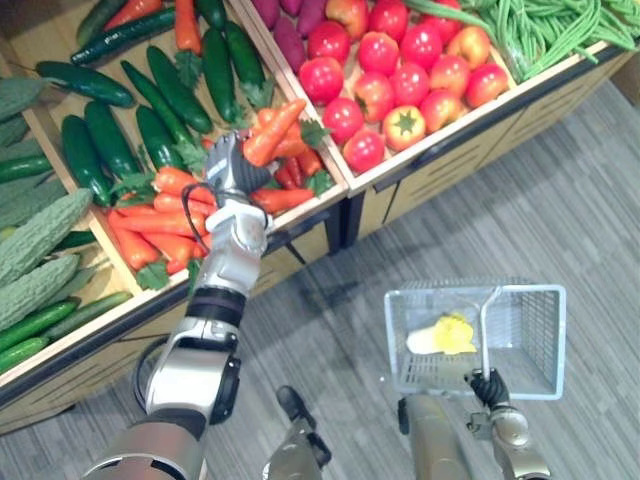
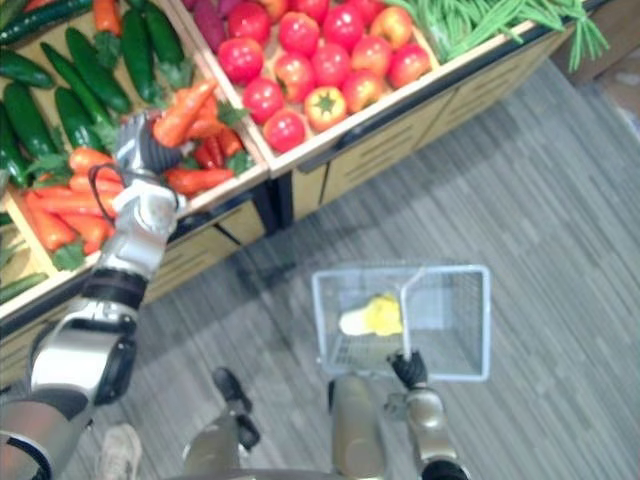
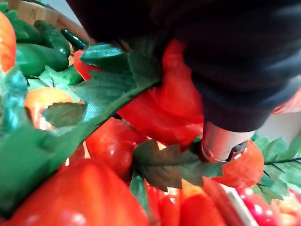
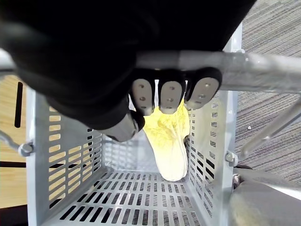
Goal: Pick vegetable in the basket
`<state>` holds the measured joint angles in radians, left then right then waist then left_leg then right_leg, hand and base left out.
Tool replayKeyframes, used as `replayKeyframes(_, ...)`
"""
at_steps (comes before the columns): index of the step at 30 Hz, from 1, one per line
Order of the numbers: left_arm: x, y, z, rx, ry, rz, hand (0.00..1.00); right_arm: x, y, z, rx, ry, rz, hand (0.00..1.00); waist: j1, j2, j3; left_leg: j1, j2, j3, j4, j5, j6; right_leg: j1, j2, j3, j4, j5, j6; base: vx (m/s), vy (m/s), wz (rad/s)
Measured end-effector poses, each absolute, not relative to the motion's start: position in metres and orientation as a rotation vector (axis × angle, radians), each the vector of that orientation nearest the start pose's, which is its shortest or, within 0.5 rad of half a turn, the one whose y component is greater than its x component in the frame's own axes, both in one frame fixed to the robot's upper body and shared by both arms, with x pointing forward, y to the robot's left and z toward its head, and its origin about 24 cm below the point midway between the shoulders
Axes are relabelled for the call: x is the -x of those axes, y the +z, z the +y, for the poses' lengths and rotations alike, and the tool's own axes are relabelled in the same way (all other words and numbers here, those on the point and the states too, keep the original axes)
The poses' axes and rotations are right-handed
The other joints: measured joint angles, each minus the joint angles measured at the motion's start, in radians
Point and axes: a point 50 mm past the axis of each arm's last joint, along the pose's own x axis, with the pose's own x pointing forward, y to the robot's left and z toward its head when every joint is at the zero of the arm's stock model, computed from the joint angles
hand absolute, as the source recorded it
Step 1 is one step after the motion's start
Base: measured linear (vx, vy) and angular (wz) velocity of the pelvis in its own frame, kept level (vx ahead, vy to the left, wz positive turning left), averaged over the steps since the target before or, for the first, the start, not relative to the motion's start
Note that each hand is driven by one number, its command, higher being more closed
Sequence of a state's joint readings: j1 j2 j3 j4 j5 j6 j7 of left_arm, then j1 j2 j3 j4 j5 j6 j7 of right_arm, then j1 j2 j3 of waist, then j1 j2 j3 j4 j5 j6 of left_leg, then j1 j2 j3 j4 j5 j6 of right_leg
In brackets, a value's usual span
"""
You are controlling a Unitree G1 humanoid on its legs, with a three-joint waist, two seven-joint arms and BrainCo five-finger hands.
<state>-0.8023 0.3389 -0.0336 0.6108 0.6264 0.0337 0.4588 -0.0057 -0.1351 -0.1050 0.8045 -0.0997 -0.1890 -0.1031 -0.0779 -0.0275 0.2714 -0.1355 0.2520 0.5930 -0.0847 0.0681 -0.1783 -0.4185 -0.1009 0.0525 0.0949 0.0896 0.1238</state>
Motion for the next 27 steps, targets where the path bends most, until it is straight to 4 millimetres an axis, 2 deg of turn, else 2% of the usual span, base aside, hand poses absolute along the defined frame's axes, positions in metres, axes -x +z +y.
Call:
replayKeyframes(6,-0.361,0.154,0.19,-0.878,0.447,-0.375,1.0,-0.181,-0.105,-0.223,0.221,-0.222,0.628,1.0,0.01,-0.003,-0.001,0.031,0.001,-0.03,0.012,-0.001,0.0,0.056,-0.009,-0.025,0.008,-0.014,0.0,-0.01,0.006,0.17)
replayKeyframes(7,-0.354,0.145,0.191,-0.876,0.439,-0.362,1.0,-0.177,-0.107,-0.228,0.218,-0.247,0.644,1.0,0.029,-0.004,-0.002,0.045,-0.002,-0.033,0.018,-0.002,0.001,0.074,-0.011,-0.028,0.008,-0.022,-0.001,-0.01,0.001,0.15)
replayKeyframes(9,-0.349,0.139,0.191,-0.877,0.424,-0.356,1.0,-0.174,-0.108,-0.233,0.21,-0.271,0.658,1.0,0.035,-0.003,-0.005,0.055,-0.005,-0.049,0.017,-0.001,0.002,0.093,-0.012,-0.036,0.008,-0.035,0.0,-0.01,-0.005,0.16)
replayKeyframes(13,-0.344,0.14,0.187,-0.878,0.385,-0.385,1.0,-0.172,-0.108,-0.239,0.21,-0.298,0.671,1.0,0.037,-0.004,-0.01,0.065,-0.011,-0.058,0.004,0.013,0.005,0.105,-0.011,-0.044,0.009,-0.035,0.0,-0.01,-0.012,0.09)
replayKeyframes(17,-0.338,0.133,0.181,-0.906,0.327,-0.404,1.0,-0.163,-0.111,-0.247,0.233,-0.321,0.701,1.0,0.04,-0.004,-0.048,0.095,-0.017,-0.056,-0.009,0.017,0.006,0.127,-0.011,-0.042,0.009,-0.035,0.0,0.04,0.015,-0.03)
replayKeyframes(19,-0.336,0.134,0.177,-0.911,0.303,-0.431,1.0,-0.158,-0.112,-0.252,0.252,-0.334,0.715,1.0,0.051,-0.007,-0.069,0.101,-0.018,-0.055,-0.009,0.017,0.005,0.13,-0.011,-0.039,0.009,-0.035,0.0,0.04,0.01,-0.03)
replayKeyframes(27,-0.328,0.137,0.17,-0.956,0.252,-0.479,1.0,-0.151,-0.106,-0.276,0.289,-0.397,0.72,1.0,0.051,-0.005,-0.109,0.122,-0.02,-0.044,-0.01,0.017,0.005,0.143,-0.007,-0.017,0.004,-0.035,0.001,0.01,0.001,-0.06)
